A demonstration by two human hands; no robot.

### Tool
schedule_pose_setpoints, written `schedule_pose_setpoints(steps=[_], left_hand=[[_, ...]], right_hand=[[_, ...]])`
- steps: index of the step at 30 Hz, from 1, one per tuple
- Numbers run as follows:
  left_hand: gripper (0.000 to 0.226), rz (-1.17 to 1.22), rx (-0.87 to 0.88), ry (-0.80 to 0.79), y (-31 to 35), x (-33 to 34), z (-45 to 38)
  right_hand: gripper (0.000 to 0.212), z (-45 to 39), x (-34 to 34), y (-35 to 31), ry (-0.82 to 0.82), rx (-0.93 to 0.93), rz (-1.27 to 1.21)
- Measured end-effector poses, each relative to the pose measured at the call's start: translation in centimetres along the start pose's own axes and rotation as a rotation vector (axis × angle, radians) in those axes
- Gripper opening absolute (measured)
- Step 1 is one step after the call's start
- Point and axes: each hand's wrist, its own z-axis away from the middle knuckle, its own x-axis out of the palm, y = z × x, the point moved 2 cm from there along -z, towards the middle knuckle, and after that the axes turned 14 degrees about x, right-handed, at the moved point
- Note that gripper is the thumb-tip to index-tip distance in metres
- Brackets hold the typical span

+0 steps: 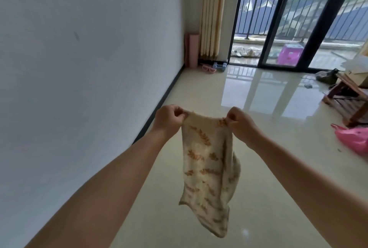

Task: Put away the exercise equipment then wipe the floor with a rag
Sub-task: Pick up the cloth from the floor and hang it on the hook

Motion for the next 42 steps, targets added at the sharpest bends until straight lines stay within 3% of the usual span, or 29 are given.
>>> schedule_pose_setpoints(steps=[4,10,15,21,25,27,29,33,37,42], left_hand=[[0.022,0.013,0.064,0.038,3.6,2.7,-9.4],[0.019,0.046,0.140,0.138,6.6,5.9,-23.9],[0.017,0.142,0.203,0.140,7.1,9.0,-37.0],[0.015,0.254,0.249,0.094,7.6,12.0,-52.9],[0.016,0.261,0.297,0.123,8.0,14.9,-62.3],[0.016,0.244,0.312,0.116,7.9,16.8,-66.7],[0.016,0.246,0.308,0.127,7.6,18.6,-70.9],[0.014,0.237,0.278,0.158,6.4,21.4,-79.5],[0.009,0.224,0.212,0.192,3.9,23.3,-88.2],[0.019,0.233,0.107,0.208,-0.1,26.9,-97.2]], right_hand=[[0.016,-7.3,-6.1,-2.0,0.023,-0.057,0.035],[0.022,-19.8,-11.9,-4.6,0.100,-0.098,0.015],[0.039,-32.7,-16.1,-6.1,-0.150,0.003,-0.125],[0.042,-46.6,-20.5,-9.9,-0.131,0.006,-0.176],[0.023,-55.5,-21.6,-11.3,-0.178,-0.063,-0.166],[0.024,-60.4,-21.8,-11.6,-0.172,-0.098,-0.117],[0.013,-65.1,-22.0,-12.1,-0.117,-0.161,-0.068],[0.032,-75.1,-23.7,-13.4,-0.049,-0.219,-0.159],[0.015,-85.0,-27.0,-15.5,-0.071,-0.277,-0.164],[0.021,-96.3,-29.0,-17.7,-0.099,-0.347,-0.072]])
